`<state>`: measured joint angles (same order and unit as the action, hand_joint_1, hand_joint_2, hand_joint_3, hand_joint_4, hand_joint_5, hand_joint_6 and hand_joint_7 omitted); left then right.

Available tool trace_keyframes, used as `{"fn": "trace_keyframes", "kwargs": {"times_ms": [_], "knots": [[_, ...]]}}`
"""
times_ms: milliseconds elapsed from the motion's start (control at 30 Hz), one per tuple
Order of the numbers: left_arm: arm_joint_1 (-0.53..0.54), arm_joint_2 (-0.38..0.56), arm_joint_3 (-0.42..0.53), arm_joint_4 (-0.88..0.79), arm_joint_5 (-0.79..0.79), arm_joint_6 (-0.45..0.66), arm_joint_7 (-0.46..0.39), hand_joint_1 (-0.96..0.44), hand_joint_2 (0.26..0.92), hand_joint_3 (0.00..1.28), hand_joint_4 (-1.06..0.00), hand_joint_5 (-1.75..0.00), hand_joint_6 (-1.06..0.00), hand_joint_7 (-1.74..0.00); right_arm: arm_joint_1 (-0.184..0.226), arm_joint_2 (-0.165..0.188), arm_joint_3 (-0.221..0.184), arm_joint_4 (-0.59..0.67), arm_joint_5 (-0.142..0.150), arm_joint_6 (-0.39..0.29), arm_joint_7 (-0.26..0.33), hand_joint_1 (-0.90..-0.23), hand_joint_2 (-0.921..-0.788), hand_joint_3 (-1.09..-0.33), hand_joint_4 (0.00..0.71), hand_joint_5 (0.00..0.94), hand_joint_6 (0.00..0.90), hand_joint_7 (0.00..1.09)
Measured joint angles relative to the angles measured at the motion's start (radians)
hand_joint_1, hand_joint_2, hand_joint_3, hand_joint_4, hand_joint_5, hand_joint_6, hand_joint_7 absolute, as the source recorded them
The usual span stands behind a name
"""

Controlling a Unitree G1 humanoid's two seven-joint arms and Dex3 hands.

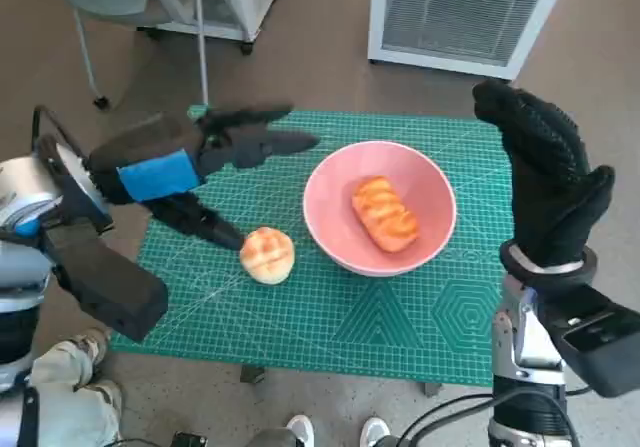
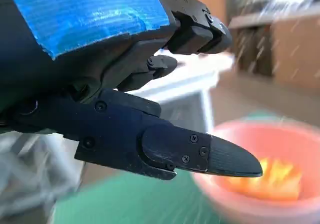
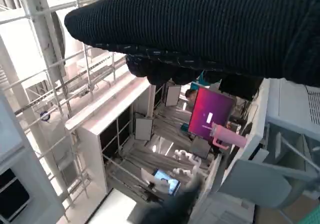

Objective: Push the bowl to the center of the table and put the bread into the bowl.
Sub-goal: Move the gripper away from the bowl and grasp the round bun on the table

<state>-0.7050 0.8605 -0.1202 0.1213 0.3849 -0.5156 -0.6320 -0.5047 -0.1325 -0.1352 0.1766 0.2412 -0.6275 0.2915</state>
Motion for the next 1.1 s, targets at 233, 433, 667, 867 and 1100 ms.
{"fn": "trace_keyframes", "kwargs": {"times_ms": [233,433,667,867,1100], "knots": [[0.03,0.0,-0.005,0.026,0.0,0.04,-0.043,-0.66,0.787,0.0,-0.16,0.0,-0.26,-0.08,-0.009,0.0,0.007,0.007,-0.001,-0.007,0.001,-0.681,-0.921,-0.746,0.257,0.01,-0.001,0.67],[0.054,0.0,-0.023,0.054,0.01,0.039,-0.049,-0.62,0.776,0.0,-0.18,-0.01,-0.27,-0.07,-0.016,-0.006,0.008,0.013,-0.001,-0.01,0.007,-0.673,-0.921,-0.756,0.257,0.01,-0.001,0.68],[0.063,-0.026,-0.078,0.126,0.042,0.011,-0.041,-0.56,0.762,0.0,-0.2,-0.01,-0.29,-0.06,-0.029,-0.022,0.005,0.022,0.001,-0.01,0.022,-0.67,-0.921,-0.754,0.258,0.01,-0.001,0.68],[0.057,-0.069,-0.138,0.219,0.089,-0.041,-0.007,-0.56,0.761,0.0,-0.23,-0.02,-0.31,-0.05,-0.032,-0.022,0.003,0.028,0.001,-0.011,0.03,-0.67,-0.921,-0.755,0.258,0.011,-0.001,0.68],[0.028,-0.118,-0.21,0.338,0.17,-0.075,0.031,-0.57,0.76,0.0,-0.26,-0.01,-0.35,-0.05,-0.032,-0.023,0.0,0.029,0.001,-0.014,0.037,-0.66,-0.921,-0.756,0.258,0.011,-0.001,0.68]]}}
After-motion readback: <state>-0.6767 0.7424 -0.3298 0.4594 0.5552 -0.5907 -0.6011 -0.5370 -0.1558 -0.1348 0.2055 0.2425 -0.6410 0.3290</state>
